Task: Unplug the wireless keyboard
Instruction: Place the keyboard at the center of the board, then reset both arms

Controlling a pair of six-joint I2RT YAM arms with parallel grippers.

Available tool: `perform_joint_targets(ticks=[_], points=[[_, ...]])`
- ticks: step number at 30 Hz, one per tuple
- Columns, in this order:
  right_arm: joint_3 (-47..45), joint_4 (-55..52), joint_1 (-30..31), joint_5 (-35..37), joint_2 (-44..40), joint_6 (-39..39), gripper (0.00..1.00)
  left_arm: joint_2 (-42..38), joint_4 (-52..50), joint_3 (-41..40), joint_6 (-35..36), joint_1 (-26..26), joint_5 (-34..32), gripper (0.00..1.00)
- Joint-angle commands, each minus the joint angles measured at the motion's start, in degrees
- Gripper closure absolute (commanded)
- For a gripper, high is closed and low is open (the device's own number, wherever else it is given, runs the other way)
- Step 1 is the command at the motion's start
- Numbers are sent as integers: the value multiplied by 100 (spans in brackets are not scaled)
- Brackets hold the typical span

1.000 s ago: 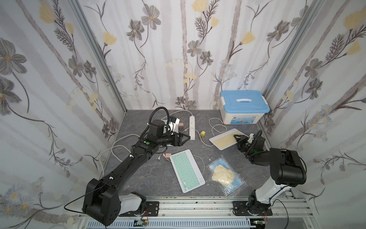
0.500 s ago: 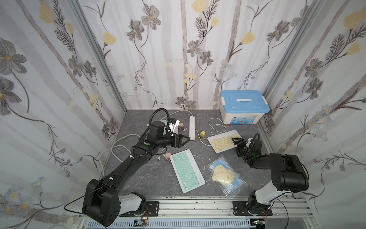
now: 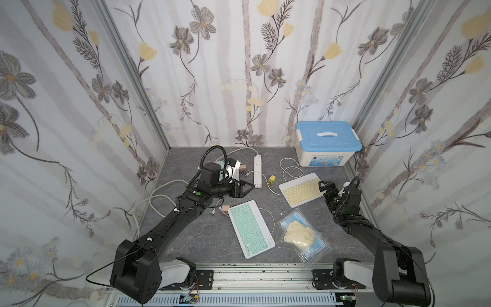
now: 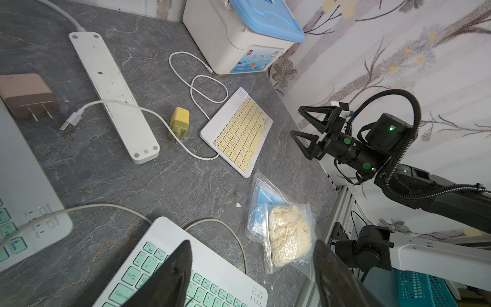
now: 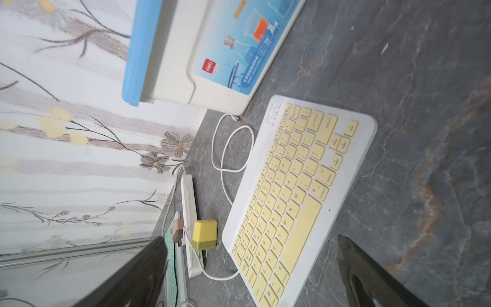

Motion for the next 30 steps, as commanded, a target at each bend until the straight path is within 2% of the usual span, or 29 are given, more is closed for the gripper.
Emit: perform_joint_targets(ticks=[1, 6, 10, 12, 17, 20, 21, 23, 27, 30], points=[[147, -480, 66, 736, -665, -1151, 1, -26, -108, 69, 268, 8, -222, 27], [364, -865, 628, 2655, -1745, -3140, 1, -295, -184, -34, 414, 10, -879, 27], [-440, 452, 697, 3085, -2133, -4401, 1, -427, -202, -266, 407, 48, -1833, 26], [-674, 751, 688, 3080, -2087, -4673, 0, -503, -153, -398, 338, 98, -2154, 26], [-1292, 2151, 591, 2516, -1456, -5277, 0, -708, -204, -692, 334, 209, -2616, 25], [-1595, 3509, 455, 1984, -837, -5454, 1, -787, -362, -810, 319, 311, -2896, 25], [-1488, 3478, 438, 1827, -726, -5513, 0, -830, -365, -866, 310, 349, -2955, 25], [-1528, 4085, 387, 1512, -443, -5608, 0, -888, -360, -964, 275, 416, -3083, 24], [-1066, 3770, 170, 731, 21, -5474, 0, -947, -316, -1132, 179, 529, -3411, 23], [-1605, 5643, 170, 187, 890, -5597, 0, -1016, -251, -1291, 167, 595, -4037, 22]])
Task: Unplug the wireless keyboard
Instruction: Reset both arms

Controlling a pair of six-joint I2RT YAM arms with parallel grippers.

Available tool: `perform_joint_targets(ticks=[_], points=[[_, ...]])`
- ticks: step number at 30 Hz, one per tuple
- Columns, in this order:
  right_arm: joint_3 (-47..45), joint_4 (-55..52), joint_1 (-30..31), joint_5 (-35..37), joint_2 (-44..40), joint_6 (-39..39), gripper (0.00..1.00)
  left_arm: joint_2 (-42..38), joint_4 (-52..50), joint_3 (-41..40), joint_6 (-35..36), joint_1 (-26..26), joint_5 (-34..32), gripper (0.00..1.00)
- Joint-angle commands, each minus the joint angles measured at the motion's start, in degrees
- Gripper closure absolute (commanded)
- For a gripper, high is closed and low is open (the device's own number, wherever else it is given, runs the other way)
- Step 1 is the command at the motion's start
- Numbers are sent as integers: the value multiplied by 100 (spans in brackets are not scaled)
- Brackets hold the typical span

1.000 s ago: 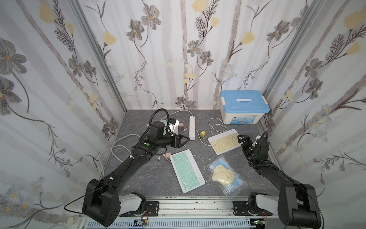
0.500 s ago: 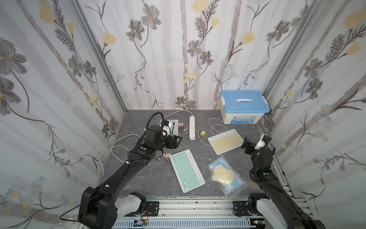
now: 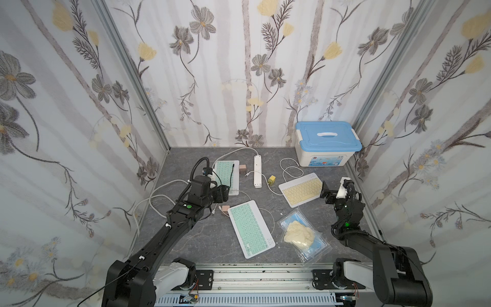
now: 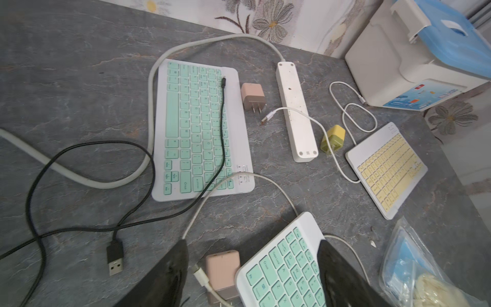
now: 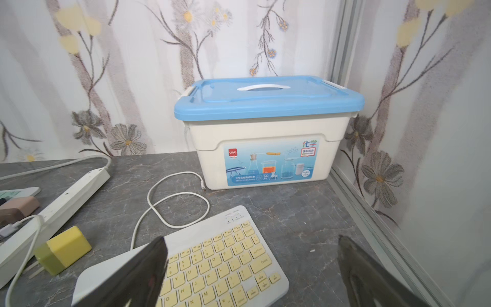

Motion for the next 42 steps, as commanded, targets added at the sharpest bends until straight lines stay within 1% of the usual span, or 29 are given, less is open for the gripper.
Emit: perform_joint_targets(ticks=[1, 3, 4, 6, 7, 9, 11, 14, 16, 17, 22, 23, 26, 27, 29, 30, 31, 32, 33, 34, 42], points=[[-301, 1971, -3, -939, 621, -230, 0, -88, 154, -142, -31, 79, -906, 21], [99, 661, 1, -734, 348, -219, 0, -159, 239, -262, 7, 165, -1293, 21], [111, 841, 5, -752, 497, -209, 0, -201, 313, -330, 47, 201, -1481, 20], [137, 661, 27, -756, 433, -256, 0, -293, 553, -544, 221, 297, -1869, 19], [112, 814, 27, -757, 479, -241, 0, -327, 689, -654, 333, 353, -2144, 18], [135, 715, 36, -737, 460, -248, 0, -349, 1010, -929, 582, 502, -2543, 17], [138, 676, 43, -732, 441, -257, 0, -341, 1392, -1219, 850, 689, -2762, 16], [139, 698, 69, -661, 450, -264, 0, -270, 2402, -1751, 1279, 990, -2626, 13], [136, 692, 89, -635, 441, -275, 0, -82, 3242, -2126, 1522, 1193, -2210, 12], [141, 708, 100, -610, 448, -280, 0, 26, 3473, -2201, 1550, 1288, -2077, 12], [146, 689, 109, -592, 450, -283, 0, 864, 4591, -2252, 1601, 1547, -1546, 10], [146, 681, 106, -596, 450, -280, 0, 1095, 4660, -2177, 1611, 1574, -1477, 10], [146, 682, 107, -596, 448, -274, 0, 1651, 5507, -2135, 1699, 1630, -1187, 9], [146, 683, 106, -600, 450, -280, 0, 1870, 5639, -2080, 1704, 1647, -1181, 9], [146, 684, 106, -600, 448, -280, 0, 2308, 5785, -1983, 1642, 1773, -952, 8], [146, 686, 106, -600, 450, -280, 0, 2619, 6151, -2012, 1665, 1786, -889, 7], [146, 683, 107, -598, 450, -277, 0, 2660, 6122, -1987, 1654, 1789, -907, 4], [146, 685, 106, -598, 450, -280, 0, 2534, 5705, -1860, 1606, 1810, -906, 2], [146, 678, 106, -595, 450, -277, 1, 2623, 5803, -1820, 1587, 1852, -866, 0], [147, 681, 106, -594, 450, -276, 0, 2587, 5667, -1806, 1530, 1928, -711, 0], [146, 681, 106, -595, 450, -275, 1, 2610, 5718, -1816, 1527, 1938, -715, 0]])
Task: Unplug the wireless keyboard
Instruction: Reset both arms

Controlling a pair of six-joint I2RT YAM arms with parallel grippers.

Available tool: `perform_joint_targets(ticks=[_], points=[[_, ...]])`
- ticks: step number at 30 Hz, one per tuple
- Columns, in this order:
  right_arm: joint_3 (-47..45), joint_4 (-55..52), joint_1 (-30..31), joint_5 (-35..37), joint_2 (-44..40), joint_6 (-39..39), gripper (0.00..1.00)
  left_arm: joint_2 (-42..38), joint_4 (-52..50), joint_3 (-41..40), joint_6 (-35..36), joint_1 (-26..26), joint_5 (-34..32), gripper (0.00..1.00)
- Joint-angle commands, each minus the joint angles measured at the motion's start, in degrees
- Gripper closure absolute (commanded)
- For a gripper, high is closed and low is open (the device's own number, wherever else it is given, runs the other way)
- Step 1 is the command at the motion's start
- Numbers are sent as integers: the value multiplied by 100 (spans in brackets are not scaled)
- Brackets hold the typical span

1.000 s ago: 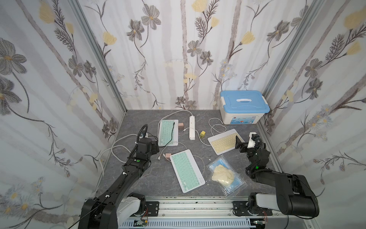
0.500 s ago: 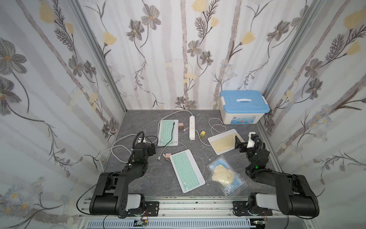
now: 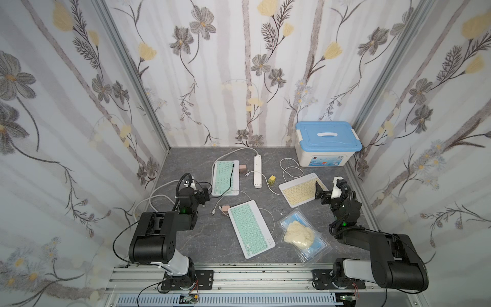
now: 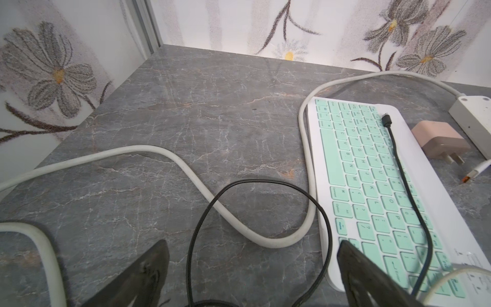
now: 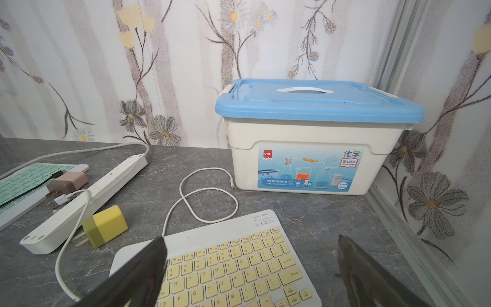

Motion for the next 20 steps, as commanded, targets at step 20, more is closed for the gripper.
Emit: perform_joint_targets(ticks=[20], points=[[39, 234, -12, -9, 8, -90, 0, 15, 277, -1, 85, -16, 103, 0]])
